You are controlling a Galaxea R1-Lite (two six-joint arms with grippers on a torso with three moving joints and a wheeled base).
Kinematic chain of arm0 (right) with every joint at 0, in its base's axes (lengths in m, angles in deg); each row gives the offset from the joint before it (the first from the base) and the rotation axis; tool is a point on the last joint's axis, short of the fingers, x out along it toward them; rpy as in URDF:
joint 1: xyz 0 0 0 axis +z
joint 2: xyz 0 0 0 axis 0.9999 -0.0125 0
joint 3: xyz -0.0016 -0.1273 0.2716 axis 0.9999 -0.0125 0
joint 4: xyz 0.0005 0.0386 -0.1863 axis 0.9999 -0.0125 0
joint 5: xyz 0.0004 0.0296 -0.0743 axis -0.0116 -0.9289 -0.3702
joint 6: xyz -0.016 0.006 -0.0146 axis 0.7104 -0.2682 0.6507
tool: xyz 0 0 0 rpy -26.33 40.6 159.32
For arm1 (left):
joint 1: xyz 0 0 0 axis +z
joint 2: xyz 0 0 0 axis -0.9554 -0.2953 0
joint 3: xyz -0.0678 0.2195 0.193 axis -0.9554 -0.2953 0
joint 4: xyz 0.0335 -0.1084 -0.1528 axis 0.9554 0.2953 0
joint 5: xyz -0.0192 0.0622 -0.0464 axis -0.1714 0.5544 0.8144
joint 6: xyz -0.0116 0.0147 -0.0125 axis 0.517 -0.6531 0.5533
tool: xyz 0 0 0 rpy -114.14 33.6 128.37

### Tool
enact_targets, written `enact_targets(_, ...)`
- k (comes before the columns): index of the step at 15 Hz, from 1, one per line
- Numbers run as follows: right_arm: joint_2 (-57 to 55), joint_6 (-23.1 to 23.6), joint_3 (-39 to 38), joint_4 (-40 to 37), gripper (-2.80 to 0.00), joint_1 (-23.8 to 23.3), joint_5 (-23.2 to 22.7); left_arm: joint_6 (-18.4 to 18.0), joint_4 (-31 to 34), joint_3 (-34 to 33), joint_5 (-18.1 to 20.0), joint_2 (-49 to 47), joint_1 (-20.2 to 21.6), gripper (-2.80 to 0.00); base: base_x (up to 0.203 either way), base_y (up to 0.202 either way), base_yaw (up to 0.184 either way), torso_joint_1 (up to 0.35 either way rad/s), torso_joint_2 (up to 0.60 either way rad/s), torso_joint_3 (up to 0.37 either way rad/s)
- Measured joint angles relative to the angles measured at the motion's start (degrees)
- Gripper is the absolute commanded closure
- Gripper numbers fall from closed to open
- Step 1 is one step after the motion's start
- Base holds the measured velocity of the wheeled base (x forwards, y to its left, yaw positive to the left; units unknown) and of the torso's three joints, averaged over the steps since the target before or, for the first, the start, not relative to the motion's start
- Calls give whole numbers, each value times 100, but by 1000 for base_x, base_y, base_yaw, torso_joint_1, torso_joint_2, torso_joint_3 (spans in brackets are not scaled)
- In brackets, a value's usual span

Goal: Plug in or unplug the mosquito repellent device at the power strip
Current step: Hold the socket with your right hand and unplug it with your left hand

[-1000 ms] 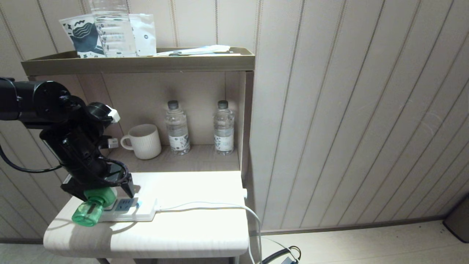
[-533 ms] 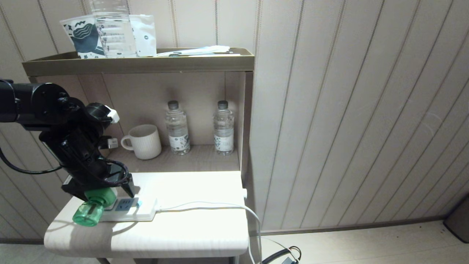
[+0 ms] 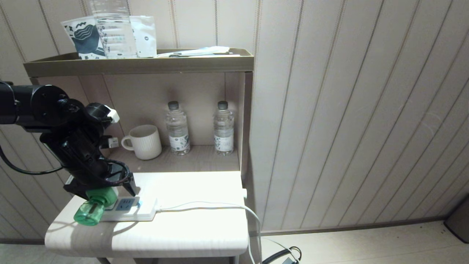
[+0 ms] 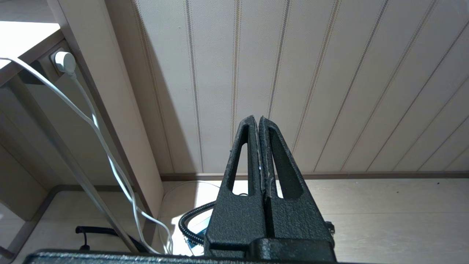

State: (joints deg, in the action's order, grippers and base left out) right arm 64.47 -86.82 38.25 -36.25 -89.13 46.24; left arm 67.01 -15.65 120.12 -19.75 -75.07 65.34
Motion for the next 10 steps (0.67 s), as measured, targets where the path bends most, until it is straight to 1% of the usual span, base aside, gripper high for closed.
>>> enact_targets(10, 0, -2, 0, 0, 0, 0, 0, 2, -63, -77, -2, -80, -11, -280, 0, 0, 0, 0, 0, 0)
